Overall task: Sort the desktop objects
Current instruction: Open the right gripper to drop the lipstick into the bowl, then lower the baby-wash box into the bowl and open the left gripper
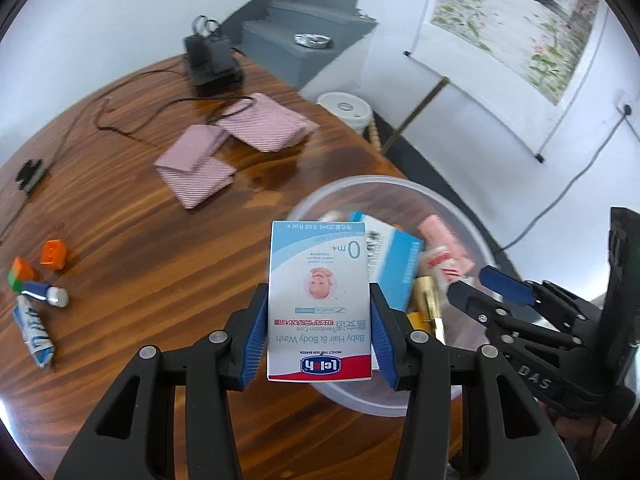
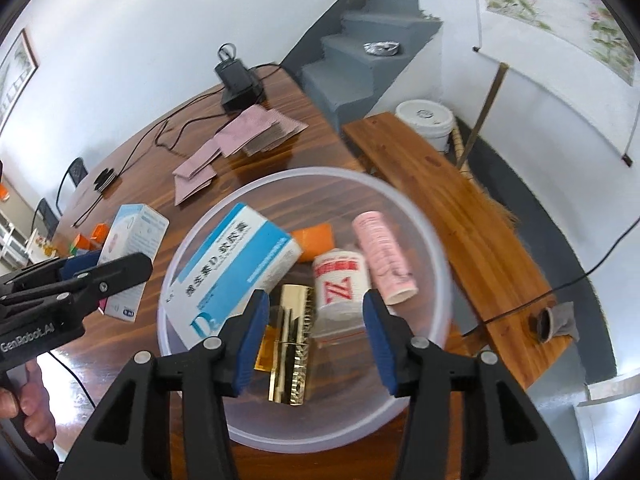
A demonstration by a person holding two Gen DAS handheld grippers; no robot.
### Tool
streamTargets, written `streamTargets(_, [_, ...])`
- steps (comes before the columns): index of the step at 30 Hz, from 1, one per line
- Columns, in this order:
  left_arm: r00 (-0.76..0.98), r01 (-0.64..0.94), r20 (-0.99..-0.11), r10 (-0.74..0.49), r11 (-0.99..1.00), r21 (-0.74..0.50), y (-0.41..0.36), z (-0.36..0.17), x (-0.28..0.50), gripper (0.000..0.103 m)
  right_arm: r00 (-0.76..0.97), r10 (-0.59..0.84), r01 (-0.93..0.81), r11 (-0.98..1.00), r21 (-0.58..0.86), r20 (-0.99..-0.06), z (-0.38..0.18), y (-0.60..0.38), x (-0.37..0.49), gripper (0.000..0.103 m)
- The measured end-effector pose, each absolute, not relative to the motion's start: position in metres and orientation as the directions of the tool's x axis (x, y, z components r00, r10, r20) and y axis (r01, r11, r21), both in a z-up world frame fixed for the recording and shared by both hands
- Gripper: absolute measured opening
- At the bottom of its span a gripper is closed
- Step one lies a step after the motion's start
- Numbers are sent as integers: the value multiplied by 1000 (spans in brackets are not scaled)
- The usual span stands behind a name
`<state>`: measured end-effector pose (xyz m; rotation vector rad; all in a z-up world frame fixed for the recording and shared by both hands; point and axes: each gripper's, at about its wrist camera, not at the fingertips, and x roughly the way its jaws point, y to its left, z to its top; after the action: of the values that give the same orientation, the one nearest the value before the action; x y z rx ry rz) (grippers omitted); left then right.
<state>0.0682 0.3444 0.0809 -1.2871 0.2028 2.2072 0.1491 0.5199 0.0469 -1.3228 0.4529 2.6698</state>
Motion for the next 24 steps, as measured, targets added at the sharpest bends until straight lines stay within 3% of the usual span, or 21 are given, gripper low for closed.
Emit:
streamTargets(12, [-268,-682,-810,522,-696,-223,386,84,91,50,-609,67,-345,-920,188,-790,51,544,169,53])
streamTargets(20, [-248,-669,-821,514,-704,-238,392,79,91,50,-607,74,-351,-918,183,-791,52,546,175,53])
streamTargets(22, [-262,-658,-809,526,-711,-250,388,82,90,65,-607,68,-346,-920,185,-792,52,545,176,53])
streamTargets(24, [-287,-642,-787,546,-719,-265,380,87,89,73,-607,62,-338,-922,187,-793,51,543,175,53])
